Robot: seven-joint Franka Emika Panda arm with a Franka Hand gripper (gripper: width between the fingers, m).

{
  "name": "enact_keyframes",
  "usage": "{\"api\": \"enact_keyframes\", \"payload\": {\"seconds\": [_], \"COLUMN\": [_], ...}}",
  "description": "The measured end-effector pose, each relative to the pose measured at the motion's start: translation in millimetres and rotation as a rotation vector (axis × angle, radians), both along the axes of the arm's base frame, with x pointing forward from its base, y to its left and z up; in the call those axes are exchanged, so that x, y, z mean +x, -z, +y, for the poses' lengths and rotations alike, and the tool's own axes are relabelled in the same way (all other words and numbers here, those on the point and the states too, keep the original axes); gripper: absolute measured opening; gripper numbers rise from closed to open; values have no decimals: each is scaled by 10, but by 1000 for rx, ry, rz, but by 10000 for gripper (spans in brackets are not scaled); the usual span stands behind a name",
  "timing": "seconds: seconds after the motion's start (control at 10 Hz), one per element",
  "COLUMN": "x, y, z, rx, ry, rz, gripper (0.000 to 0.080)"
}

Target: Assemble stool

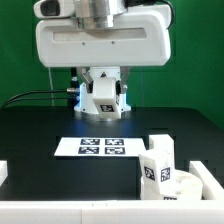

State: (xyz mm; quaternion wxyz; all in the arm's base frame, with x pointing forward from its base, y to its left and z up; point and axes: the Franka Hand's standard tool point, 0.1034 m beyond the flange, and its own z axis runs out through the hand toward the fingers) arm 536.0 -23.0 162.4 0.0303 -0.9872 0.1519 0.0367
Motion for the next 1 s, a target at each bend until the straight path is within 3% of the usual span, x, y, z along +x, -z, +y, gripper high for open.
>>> {"api": "enact_keyframes", "payload": {"seconds": [0.4,0.6,0.7,0.8,1.0], "x": [102,275,314,277,297], "y": [15,-106,-88,-4,-24], "z": [49,544,783,987,918], "rx": [-65,-81,-87,-97,-93], "ry": [3,25,17,-17,-16], "rz": [-244,-364,-424,-386,-390], "gripper": [336,336,336,336,336]}}
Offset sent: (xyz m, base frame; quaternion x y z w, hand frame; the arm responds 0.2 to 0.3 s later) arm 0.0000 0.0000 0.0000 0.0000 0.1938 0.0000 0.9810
